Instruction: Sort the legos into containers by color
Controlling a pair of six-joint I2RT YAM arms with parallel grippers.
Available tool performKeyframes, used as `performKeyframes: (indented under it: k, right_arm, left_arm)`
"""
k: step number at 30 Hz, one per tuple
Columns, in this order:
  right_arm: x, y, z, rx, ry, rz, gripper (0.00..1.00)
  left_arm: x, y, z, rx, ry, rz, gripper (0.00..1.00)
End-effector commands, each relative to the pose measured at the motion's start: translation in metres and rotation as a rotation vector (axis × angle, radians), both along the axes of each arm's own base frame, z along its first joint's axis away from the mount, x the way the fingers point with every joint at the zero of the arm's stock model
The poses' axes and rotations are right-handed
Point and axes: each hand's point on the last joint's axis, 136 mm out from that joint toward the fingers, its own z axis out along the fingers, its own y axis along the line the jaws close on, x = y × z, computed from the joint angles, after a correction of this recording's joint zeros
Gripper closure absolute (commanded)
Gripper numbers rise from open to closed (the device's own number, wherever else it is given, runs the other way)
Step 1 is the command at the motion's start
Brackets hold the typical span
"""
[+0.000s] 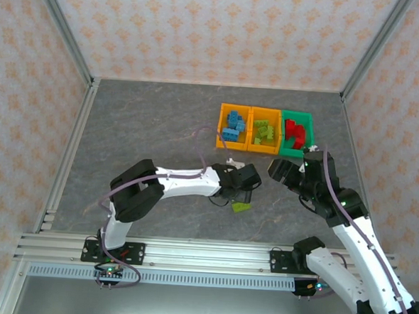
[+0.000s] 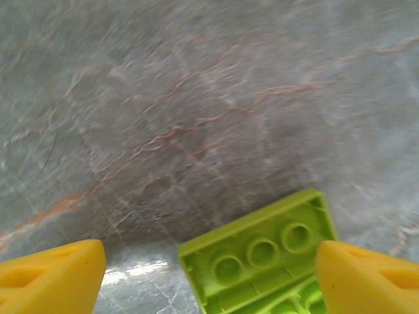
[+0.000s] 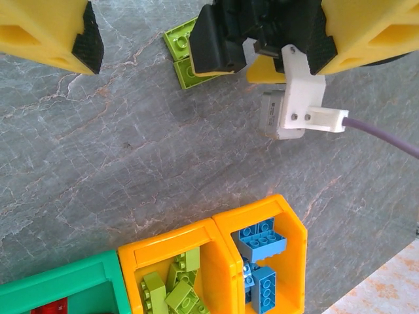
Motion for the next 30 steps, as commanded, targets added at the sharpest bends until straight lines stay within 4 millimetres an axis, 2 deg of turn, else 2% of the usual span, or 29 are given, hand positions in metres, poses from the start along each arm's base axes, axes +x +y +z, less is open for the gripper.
performKeyframes:
  k: [1,2,3,9,19,22,26,30]
  right_arm:
    - [-0.006,-0.004,-0.01,-0.027,0.027,0.003,0.17]
    - [-0.006,-0.003,-0.01,-0.028,0.027,0.005,0.17]
    - [-0.006,-0.004,-0.01,-0.033,0.028,0.006,0.17]
    - [-0.009,-0.008,-0.007,-0.046,0.015,0.003,0.17]
    - [-0.01,-0.008,-0.009,-0.043,0.016,0.0,0.17]
    - [-0.009,-0.009,-0.009,-0.044,0.015,-0.004,0.17]
    - [-0.01,-0.01,-0.007,-0.044,0.014,-0.009,0.17]
    - [-0.012,-0.012,-0.003,-0.042,0.004,-0.017,0.17]
  left_arm:
    - [0.002,-0.001,0.012,-0.023,0.001,0.174,0.12]
    - [0.002,-0.005,0.012,-0.031,0.002,0.178,0.1]
    - [0.003,-0.007,0.012,-0.036,0.002,0.194,0.01]
    - [-0.001,-0.014,-0.001,-0.061,0.042,0.271,0.01]
    - [-0.012,-0.019,-0.025,0.016,0.118,0.228,0.13]
    - [-0.015,-0.019,-0.03,0.042,0.135,0.205,0.2]
    - [-0.017,-0.023,-0.026,0.031,0.137,0.184,0.32]
    - [-0.013,-0.025,-0.008,0.005,0.107,0.166,0.37]
